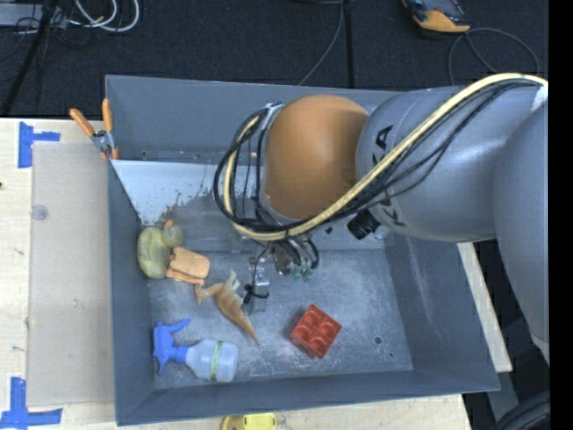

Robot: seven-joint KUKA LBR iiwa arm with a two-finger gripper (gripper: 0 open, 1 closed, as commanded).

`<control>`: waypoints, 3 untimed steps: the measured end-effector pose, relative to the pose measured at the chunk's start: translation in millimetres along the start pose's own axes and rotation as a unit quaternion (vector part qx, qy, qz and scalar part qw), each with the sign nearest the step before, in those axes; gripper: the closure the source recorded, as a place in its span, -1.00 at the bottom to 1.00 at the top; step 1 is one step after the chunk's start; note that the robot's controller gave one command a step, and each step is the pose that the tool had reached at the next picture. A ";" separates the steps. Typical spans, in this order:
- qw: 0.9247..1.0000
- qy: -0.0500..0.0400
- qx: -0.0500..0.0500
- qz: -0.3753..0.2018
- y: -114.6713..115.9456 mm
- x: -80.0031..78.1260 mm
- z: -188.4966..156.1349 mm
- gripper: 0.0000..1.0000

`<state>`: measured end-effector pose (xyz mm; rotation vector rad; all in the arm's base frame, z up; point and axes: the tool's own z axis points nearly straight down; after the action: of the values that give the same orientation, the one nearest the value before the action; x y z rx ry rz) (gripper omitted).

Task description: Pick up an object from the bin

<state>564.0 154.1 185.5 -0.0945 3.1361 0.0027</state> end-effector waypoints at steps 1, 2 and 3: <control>1.000 0.010 0.001 -0.016 -27.3 23.2 20.3 -1.00; 0.999 -0.002 0.001 -0.037 -37.1 22.5 34.9 -1.00; 0.996 0.006 -0.001 -0.090 -71.6 10.7 83.2 -1.00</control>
Offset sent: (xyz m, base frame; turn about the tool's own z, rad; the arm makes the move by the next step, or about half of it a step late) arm -0.0271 -0.0378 -0.0743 -0.1375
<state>558.0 82.1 102.1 -0.3777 3.1263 0.0055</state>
